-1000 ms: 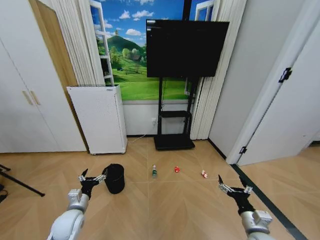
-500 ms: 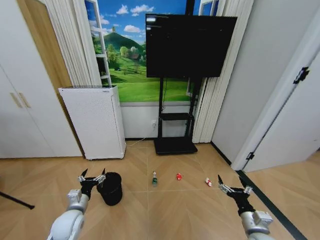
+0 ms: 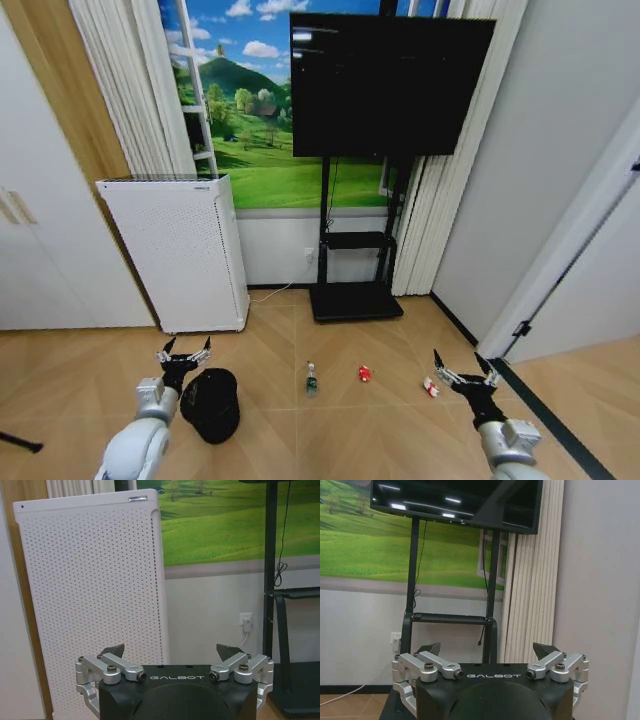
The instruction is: Pick up the trash bin and place the garbage on the floor into it.
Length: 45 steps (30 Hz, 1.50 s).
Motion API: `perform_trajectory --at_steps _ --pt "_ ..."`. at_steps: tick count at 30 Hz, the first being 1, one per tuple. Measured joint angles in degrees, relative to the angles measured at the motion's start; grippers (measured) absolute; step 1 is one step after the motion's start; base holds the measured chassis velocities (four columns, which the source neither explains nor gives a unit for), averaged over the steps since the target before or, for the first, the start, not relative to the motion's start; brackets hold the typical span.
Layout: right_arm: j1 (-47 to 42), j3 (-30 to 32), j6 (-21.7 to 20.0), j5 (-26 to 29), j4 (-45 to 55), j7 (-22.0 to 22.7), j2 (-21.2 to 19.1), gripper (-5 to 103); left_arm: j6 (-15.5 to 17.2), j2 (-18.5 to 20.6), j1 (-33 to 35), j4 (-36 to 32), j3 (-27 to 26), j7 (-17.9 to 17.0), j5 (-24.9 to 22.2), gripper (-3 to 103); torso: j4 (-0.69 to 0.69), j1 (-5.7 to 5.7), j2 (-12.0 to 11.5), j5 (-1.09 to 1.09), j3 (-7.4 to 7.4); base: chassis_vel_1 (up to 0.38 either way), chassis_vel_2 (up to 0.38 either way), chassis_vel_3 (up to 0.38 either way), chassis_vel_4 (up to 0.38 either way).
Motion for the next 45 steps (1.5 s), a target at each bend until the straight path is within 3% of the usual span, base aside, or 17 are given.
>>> perform_trajectory --at_steps 24,29,33,38,45 --pt "-0.1 -0.3 0.0 0.6 -0.1 -0.5 0.0 100 0.0 0.0 0.0 0.1 0.0 0.2 0.1 100 -0.04 -0.01 0.0 -0.01 -0.01 -0.179 0.187 0.189 -0.183" --pt "-0.1 -0.3 0.0 0.5 -0.3 -0.5 0.1 100 0.0 0.0 0.0 0.1 0.1 0.2 0.1 100 0.01 0.0 0.0 0.0 -0.01 -0.181 0.212 0.175 -0.189" --pt "0.2 -0.6 2.1 -0.2 -1.0 0.4 0.2 100 0.0 0.0 -0.1 0.3 0.1 0.2 0.2 100 -0.04 0.01 0.0 -0.01 0.0 -0.192 0.176 0.186 -0.19" --pt "0.0 -0.7 4.1 -1.0 -1.5 0.5 0.5 100 0.3 -0.1 0.2 0.2 0.3 -0.2 -0.2 100 0.0 0.03 0.0 0.0 0.01 -0.073 0.109 0.109 -0.111" --pt "-0.3 -0.9 4.7 -0.6 -1.5 0.3 0.9 100 1.1 -0.4 0.6 -0.6 0.3 -0.8 -1.0 100 -0.01 -0.02 0.0 -0.01 -0.01 0.027 -0.028 -0.025 0.017"
